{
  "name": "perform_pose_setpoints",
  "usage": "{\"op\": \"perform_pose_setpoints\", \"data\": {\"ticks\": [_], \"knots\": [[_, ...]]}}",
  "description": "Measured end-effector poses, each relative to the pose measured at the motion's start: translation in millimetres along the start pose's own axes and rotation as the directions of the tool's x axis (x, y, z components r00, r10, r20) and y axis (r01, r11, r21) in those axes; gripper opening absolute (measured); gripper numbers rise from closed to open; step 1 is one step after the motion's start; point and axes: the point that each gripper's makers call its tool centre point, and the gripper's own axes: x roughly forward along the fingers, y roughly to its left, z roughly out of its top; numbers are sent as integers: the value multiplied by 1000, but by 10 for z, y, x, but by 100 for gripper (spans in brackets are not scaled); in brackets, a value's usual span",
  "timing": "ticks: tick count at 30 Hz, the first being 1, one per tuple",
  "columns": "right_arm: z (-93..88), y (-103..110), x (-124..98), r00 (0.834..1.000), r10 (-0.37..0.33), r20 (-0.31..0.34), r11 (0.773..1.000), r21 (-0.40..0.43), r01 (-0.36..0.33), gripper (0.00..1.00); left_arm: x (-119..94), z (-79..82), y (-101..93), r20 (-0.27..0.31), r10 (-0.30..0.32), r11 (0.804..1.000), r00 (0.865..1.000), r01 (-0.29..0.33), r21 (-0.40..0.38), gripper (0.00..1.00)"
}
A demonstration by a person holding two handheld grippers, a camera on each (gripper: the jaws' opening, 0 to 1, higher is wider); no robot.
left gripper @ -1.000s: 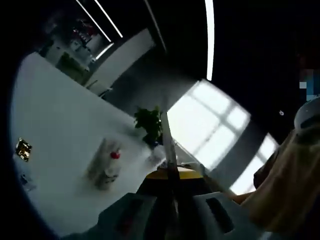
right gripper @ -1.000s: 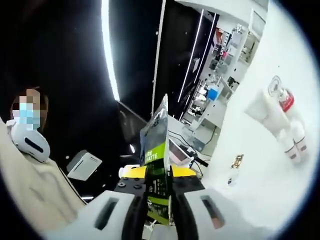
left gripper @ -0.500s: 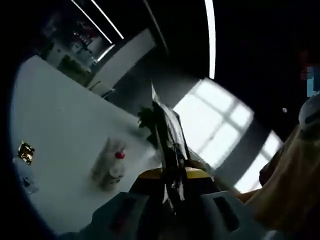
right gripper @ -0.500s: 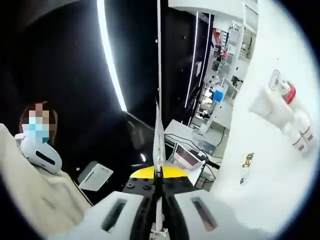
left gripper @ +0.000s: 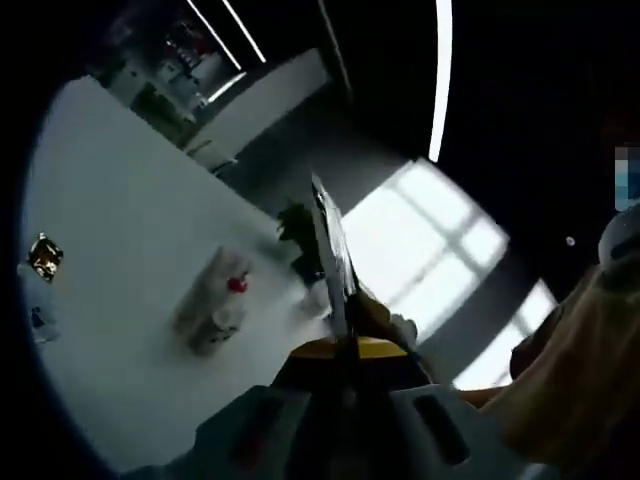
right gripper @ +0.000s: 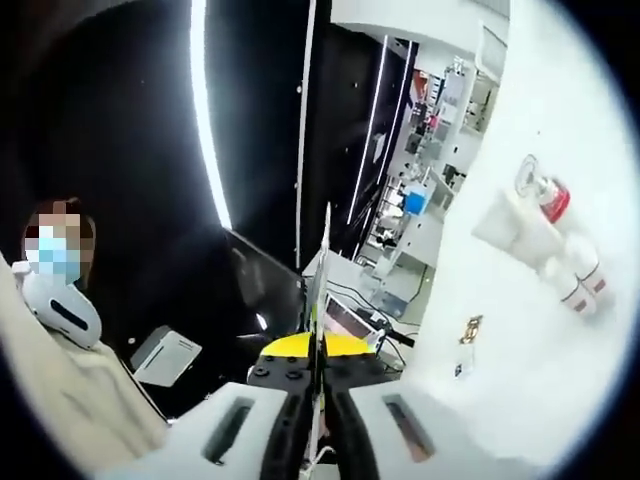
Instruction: Arrange the skincare products in the storage area until every visible bottle or jar stands upright without overlapping.
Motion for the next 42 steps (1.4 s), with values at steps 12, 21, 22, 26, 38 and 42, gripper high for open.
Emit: {"op": "perform_pose_setpoints", "data": {"ticks": [12,21,22,26,38,42], "knots": [[-95,-139,6,995,-78,-62,978,-198,64,22,-34,13,33,16,-2,998,1000,3,-55,0],[-149,-275,-63,985,-138,-106,961,-253,108,46,-16,-5,172,3,29,997,1000,-29,-78,0],[-152,-299,-71,983,-146,-110,960,-254,114,48,-14,-7,183,2,31,996,1000,-31,-80,0],[-169,-390,-116,974,-185,-127,950,-276,145,59,2,-25,247,-6,42,995,999,-43,-89,0],[-176,-616,-259,949,-282,-142,914,-342,220,79,55,-118,442,-36,72,988,997,-76,-136,0],[-189,-677,-314,938,-310,-156,900,-366,236,81,82,-155,509,-52,84,985,995,-90,-145,0]]}}
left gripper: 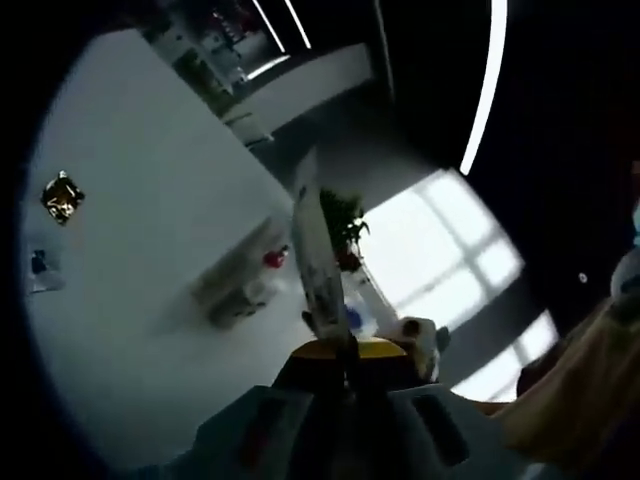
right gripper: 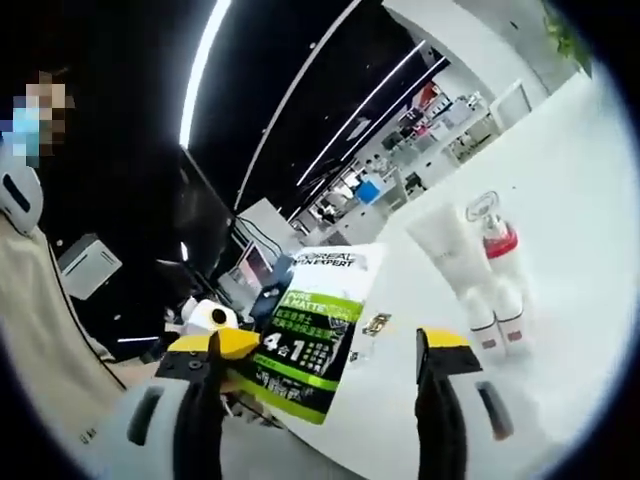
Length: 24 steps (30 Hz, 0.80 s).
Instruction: Arrange the skincare products in the storage area until every visible bottle or jar stands upright without overlapping.
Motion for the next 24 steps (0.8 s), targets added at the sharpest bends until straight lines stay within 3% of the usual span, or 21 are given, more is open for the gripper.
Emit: {"op": "perform_pose_setpoints", "data": {"ticks": [12,24], "knots": [[-176,-215,-74,990,-89,-105,987,-141,74,93,93,-51,244,-40,42,998,998,-44,-41,0],[-279,-433,-188,974,-173,-150,970,-196,142,100,154,-55,524,-68,89,993,994,-94,-70,0]]}}
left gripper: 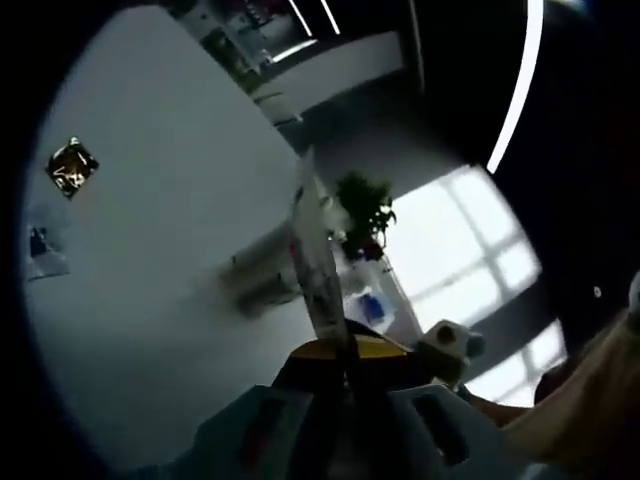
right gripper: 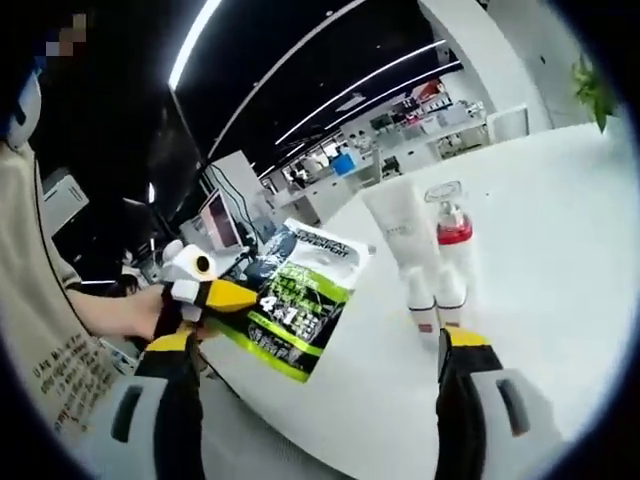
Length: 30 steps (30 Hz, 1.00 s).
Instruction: Arrange the skincare products in the storage area until every visible bottle or jar stands upright without overlapping.
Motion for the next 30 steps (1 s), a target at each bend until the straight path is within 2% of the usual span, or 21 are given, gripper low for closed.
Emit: {"op": "perform_pose_setpoints", "data": {"ticks": [11,13,30], "knots": [[-39,-167,-49,997,-75,-9,997,-17,75,100,98,19,306,-20,57,998,998,-58,-30,0],[-73,-174,-51,996,-83,-23,996,-28,82,100,117,19,347,-26,66,997,998,-67,-31,0],[-51,-223,-78,994,-113,-10,994,-13,113,100,294,-45,770,-76,161,986,984,-164,-38,0]]}}
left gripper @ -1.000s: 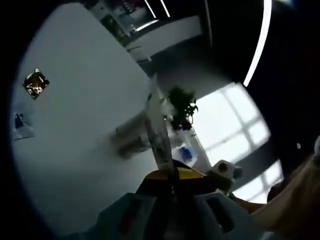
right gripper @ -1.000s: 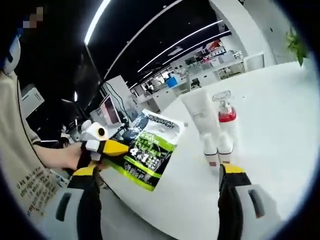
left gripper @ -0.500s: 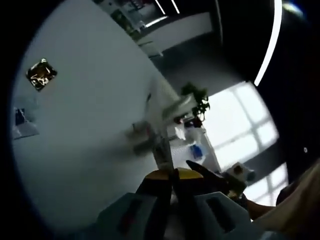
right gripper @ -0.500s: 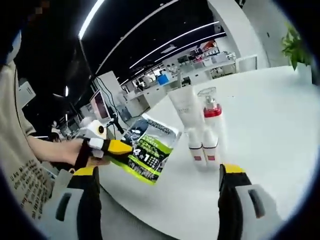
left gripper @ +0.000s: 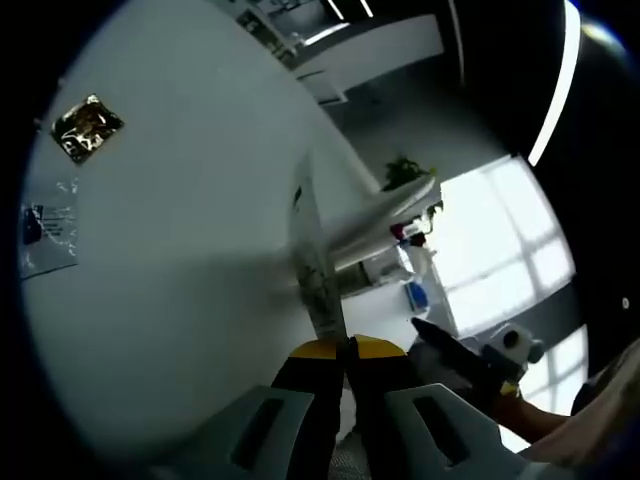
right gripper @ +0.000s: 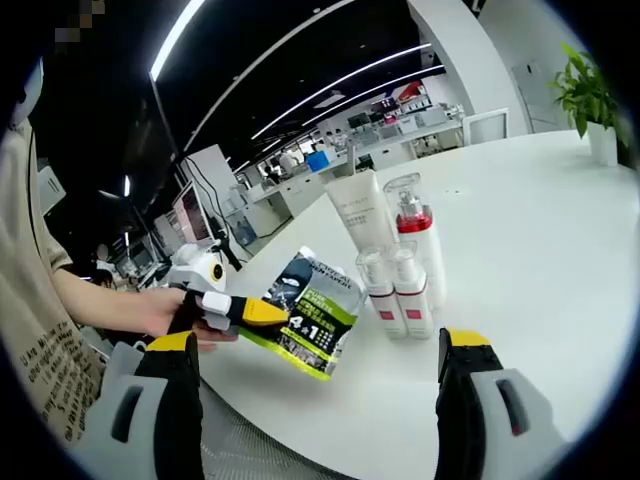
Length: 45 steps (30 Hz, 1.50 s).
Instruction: Arrange the skincare products in the storage area until every visible bottle or jar stands upright without overlapping.
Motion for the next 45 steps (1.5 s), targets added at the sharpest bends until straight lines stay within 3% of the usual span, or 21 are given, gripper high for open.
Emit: {"op": "perform_pose_setpoints", "data": {"ticks": [10,20,26,30,35,41,45], "knots": [[3,2,-3,1000,0,-5,1000,0,0,100,48,-37,231,-16,87,996,996,-87,5,0],[-8,5,-16,1000,0,-11,1000,-2,0,100,66,-63,413,-23,183,982,983,-181,51,1],[-23,4,-23,1000,-1,-14,1000,-1,1,100,38,-81,532,-39,267,954,963,-258,151,3],[-30,4,-23,1000,-1,-16,1000,-2,1,100,21,-84,600,-43,313,924,949,-294,243,7],[-36,9,-20,1000,-2,-20,1000,-5,2,100,14,-89,622,-48,335,905,941,-307,294,10],[-29,6,-25,1000,-3,-21,1000,-4,3,100,-18,-34,670,-39,380,858,924,-337,387,14],[-23,8,-26,1000,-1,-21,1000,-4,1,100,-41,-17,672,-40,394,840,918,-342,421,14]]}}
